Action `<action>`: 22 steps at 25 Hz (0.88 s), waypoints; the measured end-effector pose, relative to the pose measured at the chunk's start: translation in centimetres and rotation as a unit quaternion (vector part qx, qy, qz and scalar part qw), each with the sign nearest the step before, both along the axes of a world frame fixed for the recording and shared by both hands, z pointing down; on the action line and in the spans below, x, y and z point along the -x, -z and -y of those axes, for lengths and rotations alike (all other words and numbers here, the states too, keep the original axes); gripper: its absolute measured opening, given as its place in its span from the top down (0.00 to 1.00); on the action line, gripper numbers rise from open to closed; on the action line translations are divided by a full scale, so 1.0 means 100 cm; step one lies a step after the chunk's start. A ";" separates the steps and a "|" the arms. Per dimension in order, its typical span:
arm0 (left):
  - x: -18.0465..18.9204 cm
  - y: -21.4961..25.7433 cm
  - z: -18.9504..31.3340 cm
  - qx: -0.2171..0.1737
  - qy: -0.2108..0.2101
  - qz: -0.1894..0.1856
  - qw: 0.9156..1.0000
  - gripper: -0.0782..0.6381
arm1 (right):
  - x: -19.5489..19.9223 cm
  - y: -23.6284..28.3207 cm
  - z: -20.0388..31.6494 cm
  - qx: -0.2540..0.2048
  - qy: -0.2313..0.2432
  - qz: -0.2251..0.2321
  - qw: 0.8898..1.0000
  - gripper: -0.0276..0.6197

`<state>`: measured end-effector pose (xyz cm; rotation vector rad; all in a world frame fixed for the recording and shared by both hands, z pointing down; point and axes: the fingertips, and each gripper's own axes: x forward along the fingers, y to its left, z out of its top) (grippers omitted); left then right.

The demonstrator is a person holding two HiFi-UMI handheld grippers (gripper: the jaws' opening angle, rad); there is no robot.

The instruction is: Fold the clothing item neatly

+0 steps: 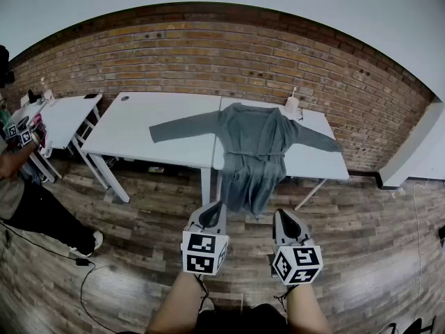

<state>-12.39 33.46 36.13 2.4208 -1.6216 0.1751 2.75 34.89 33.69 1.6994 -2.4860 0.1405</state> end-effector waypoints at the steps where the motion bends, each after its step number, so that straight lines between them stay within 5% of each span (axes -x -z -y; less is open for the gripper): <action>1: 0.007 -0.002 0.001 0.003 0.003 -0.004 1.000 0.90 | 0.006 -0.003 -0.001 0.002 -0.001 -0.003 1.000 0.95; 10: 0.027 -0.019 0.026 0.011 0.000 0.005 1.000 0.90 | 0.027 -0.007 0.024 -0.026 -0.013 -0.023 0.999 0.95; 22: -0.025 0.012 0.157 -0.004 0.030 0.020 0.999 0.90 | -0.038 0.018 0.168 -0.062 0.005 0.043 0.997 0.95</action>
